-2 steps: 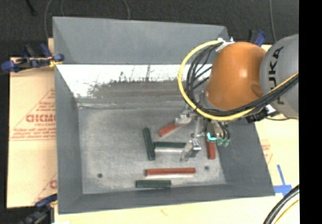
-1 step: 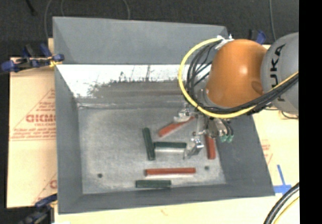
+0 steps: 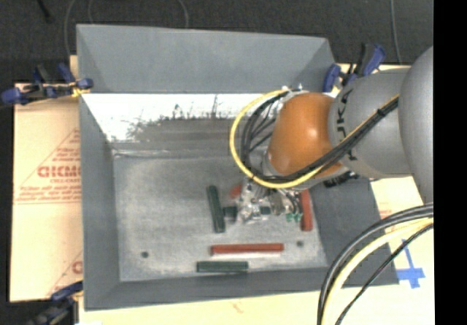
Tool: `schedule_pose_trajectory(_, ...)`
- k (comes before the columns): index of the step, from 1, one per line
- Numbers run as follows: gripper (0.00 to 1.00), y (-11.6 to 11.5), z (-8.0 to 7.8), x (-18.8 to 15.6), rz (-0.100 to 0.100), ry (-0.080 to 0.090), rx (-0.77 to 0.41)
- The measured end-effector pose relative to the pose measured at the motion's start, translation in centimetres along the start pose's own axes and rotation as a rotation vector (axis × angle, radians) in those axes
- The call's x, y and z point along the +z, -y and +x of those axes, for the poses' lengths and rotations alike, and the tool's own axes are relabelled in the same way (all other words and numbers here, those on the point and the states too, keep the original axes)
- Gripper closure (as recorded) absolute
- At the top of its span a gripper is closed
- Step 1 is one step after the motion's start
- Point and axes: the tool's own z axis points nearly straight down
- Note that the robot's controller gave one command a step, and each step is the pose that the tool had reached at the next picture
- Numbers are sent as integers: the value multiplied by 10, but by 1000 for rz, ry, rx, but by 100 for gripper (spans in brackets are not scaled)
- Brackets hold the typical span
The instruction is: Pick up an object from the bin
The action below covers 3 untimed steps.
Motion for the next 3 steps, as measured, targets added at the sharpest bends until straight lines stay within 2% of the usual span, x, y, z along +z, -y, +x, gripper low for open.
schedule_pose_trajectory(1, 100, 0, 0, 0, 0, 0, 0)
schedule_pose_trajectory(2, 100, -29, -6, -2, 7, -6, -29)
schedule_pose_trajectory(3, 100, -46, -5, -25, -2, -16, -28)
